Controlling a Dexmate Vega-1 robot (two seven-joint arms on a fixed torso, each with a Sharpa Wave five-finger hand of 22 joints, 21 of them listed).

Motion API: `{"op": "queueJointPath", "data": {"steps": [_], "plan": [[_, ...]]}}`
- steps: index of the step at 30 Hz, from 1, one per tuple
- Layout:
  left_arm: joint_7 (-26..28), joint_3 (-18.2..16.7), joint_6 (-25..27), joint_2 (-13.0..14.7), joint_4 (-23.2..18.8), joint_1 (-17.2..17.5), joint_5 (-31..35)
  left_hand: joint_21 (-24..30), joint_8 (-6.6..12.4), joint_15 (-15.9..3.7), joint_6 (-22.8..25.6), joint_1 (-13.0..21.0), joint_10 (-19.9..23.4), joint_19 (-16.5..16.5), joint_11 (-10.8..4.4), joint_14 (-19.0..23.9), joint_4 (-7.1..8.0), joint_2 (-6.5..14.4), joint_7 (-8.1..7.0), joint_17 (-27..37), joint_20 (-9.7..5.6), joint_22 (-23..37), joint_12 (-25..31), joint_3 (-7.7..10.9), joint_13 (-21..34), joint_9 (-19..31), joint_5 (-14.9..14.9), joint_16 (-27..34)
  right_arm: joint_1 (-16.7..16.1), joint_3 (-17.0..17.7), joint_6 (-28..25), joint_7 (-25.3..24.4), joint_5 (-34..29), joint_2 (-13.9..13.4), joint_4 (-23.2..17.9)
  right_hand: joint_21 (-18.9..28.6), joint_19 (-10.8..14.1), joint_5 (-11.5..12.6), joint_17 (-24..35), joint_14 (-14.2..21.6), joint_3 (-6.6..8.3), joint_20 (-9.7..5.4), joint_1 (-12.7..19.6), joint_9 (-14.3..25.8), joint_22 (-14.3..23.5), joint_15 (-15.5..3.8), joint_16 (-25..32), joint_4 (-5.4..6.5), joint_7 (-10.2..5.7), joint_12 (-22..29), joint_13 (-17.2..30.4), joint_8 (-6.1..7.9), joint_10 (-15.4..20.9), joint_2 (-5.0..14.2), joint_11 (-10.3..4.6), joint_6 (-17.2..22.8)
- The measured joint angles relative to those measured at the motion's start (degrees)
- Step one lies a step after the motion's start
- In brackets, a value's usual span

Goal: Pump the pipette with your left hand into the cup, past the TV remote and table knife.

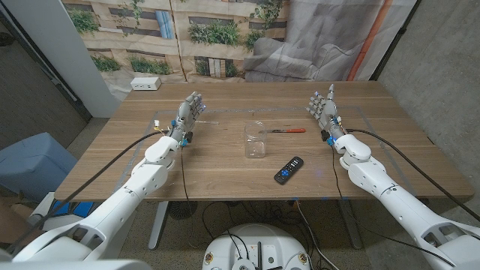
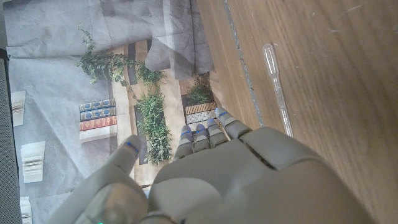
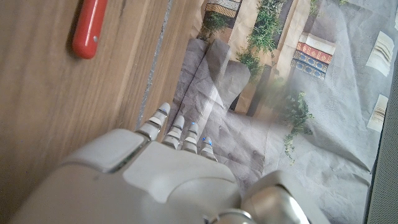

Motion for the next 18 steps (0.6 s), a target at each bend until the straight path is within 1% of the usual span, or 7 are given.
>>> {"op": "queueJointPath", "data": {"steps": [5,8,11,13,14,18], "plan": [[0.6,-0.2,-0.1,0.8,-1.6,0.6,0.5,0.0,0.00,0.00,0.3,0.3,0.0,0.0,0.00,0.0,-0.24,0.3,-0.30,0.0,0.00,0.0,0.0,0.23,0.0,0.0,0.0,0.0,0.0,0.0,0.0,0.0,0.0,0.0,0.0,0.0,0.0,0.0,0.0,0.0,0.00,0.00,0.0,0.0,0.0,0.00,0.0,0.00,0.00,0.0,0.0,0.00,0.0,0.00,0.00,0.0],[1.9,-0.3,-0.2,1.2,-2.6,1.0,1.7,0.0,0.00,0.22,0.3,0.5,0.0,0.0,0.00,0.2,-0.81,0.5,-0.30,0.0,0.00,0.0,0.0,0.13,0.0,0.0,0.0,0.0,0.0,0.0,0.0,0.0,0.0,0.0,0.0,0.0,0.0,0.0,0.0,0.0,0.00,0.00,0.0,0.3,0.0,0.00,0.0,0.00,0.00,0.0,0.0,0.00,0.0,0.00,0.00,0.0],[1.9,-0.4,-0.2,1.7,-3.6,1.4,1.8,0.0,0.00,-0.09,0.3,0.5,0.0,0.0,0.00,0.5,-1.33,0.5,-0.31,0.0,0.00,0.0,0.0,0.32,0.0,0.0,0.0,0.0,0.0,0.0,0.0,0.0,0.0,0.0,0.0,0.0,0.0,0.0,0.0,0.0,0.00,0.00,0.0,0.3,0.0,0.00,0.0,0.00,0.00,0.0,0.0,0.00,0.0,0.00,0.00,0.0],[3.3,-0.4,-0.2,1.9,-4.0,1.5,3.2,0.0,0.00,-0.09,0.3,0.8,0.0,0.0,0.00,0.5,-1.75,0.8,-0.30,0.0,0.00,0.0,0.0,0.29,0.0,0.0,0.0,0.0,0.0,0.0,0.0,0.0,0.0,0.0,0.0,0.0,0.0,0.0,0.0,0.0,0.00,-0.01,0.0,0.3,0.0,0.00,0.0,0.00,0.00,0.0,0.0,0.00,0.0,0.00,0.00,0.0],[3.5,-0.5,-0.2,2.5,-4.8,1.9,3.4,0.0,0.00,-0.09,0.3,0.8,0.1,0.0,-0.11,0.5,-1.82,0.8,-0.30,0.0,0.00,0.0,0.0,0.36,0.0,0.0,0.0,0.0,0.0,0.0,0.0,0.0,0.0,0.0,0.0,0.0,0.0,0.0,0.0,0.0,0.00,0.00,0.0,0.3,0.0,0.00,0.0,0.00,0.00,0.0,0.0,0.00,0.0,0.00,0.01,0.0],[4.5,-0.6,-0.2,3.4,-6.2,2.4,4.5,0.0,0.00,-0.09,0.3,1.5,0.3,0.0,-0.31,0.5,-2.61,0.9,-0.30,0.0,0.00,0.0,0.0,0.59,0.0,0.0,0.0,0.0,0.0,0.0,0.0,0.0,0.0,0.0,0.0,0.0,0.0,0.0,0.0,0.0,0.01,0.00,0.0,0.3,0.0,0.00,0.0,0.00,0.01,0.0,0.0,0.00,0.0,0.00,0.01,0.0]]}}
